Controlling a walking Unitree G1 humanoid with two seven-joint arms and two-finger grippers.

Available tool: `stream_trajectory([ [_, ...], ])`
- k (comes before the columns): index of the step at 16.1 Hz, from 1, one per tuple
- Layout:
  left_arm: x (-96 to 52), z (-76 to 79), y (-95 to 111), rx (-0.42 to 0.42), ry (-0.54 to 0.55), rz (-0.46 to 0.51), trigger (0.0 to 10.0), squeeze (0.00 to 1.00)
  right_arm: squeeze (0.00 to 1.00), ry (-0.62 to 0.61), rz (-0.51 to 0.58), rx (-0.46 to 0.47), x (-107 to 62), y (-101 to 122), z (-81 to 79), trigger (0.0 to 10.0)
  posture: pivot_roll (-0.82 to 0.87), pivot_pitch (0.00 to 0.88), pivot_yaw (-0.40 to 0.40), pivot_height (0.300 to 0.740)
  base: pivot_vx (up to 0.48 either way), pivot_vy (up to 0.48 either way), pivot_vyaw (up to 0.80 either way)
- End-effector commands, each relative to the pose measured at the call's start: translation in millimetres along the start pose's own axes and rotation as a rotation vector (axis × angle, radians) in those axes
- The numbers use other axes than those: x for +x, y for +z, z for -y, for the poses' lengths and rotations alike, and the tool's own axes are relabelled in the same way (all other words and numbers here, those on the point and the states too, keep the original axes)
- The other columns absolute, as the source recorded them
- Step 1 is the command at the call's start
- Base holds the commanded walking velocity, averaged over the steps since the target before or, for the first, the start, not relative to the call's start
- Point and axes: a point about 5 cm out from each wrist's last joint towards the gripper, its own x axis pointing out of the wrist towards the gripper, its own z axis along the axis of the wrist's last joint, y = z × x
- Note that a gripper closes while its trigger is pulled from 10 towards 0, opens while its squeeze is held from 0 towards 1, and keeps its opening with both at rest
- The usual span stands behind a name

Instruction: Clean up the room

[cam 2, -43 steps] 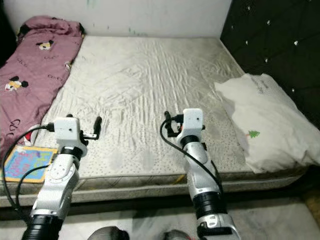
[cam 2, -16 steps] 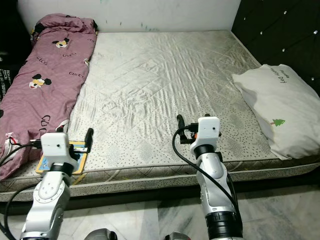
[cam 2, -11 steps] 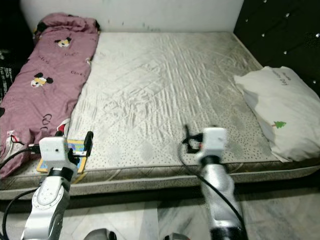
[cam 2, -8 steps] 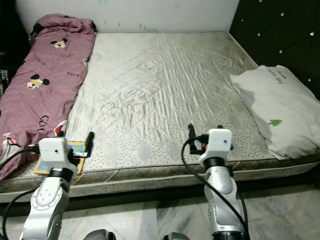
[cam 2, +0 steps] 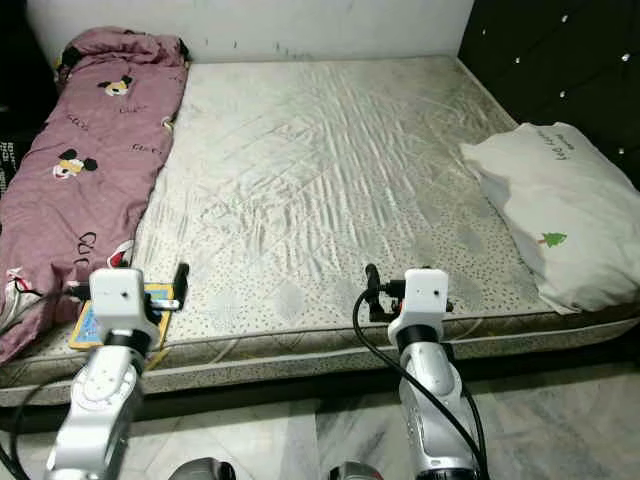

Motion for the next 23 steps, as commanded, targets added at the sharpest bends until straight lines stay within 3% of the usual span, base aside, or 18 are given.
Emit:
stream_trajectory([
  [1, -7.1, 7.0, -2.3, 0.010, -0.046, -0.041, 10.0, 0.00, 0.00, 0.018, 0.014, -0.006, 1.7, 5.6, -3.6, 10.0, 0.02, 0.059, -0.004, 0.740, 0.000, 0.000, 0.00],
  [3, -11.9, 9.7, -6.5, -0.013, -0.078, -0.065, 10.0, 0.00, 0.00, 0.026, 0.010, -0.004, 3.1, 4.9, -5.1, 10.0, 0.02, 0.058, -0.007, 0.740, 0.000, 0.000, 0.00],
  [4, -12.4, 4.1, -5.4, -0.023, -0.036, -0.051, 10.0, 0.00, 0.00, 0.032, 0.014, -0.007, 3.8, 5.5, -6.2, 10.0, 0.02, 0.057, -0.011, 0.740, 0.000, 0.000, 0.00],
  [5, -13.1, -8.3, -4.3, -0.006, 0.078, -0.030, 10.0, 0.00, 0.00, 0.036, 0.018, -0.008, 4.9, 6.4, -6.5, 10.0, 0.02, 0.054, -0.018, 0.740, 0.000, 0.000, 0.00],
  [16, -6.3, -2.3, 0.2, -0.048, 0.015, -0.032, 10.0, 0.00, 0.00, 0.038, 0.007, -0.003, 6.6, 6.4, -8.5, 10.0, 0.02, 0.056, -0.012, 0.740, 0.000, 0.000, 0.00],
  [23, -4.5, -3.2, 0.9, -0.053, 0.011, -0.032, 10.0, 0.00, 0.00, 0.034, 0.003, -0.002, 8.8, 7.0, -8.8, 10.0, 0.02, 0.059, -0.009, 0.740, 0.260, 0.000, 0.00],
])
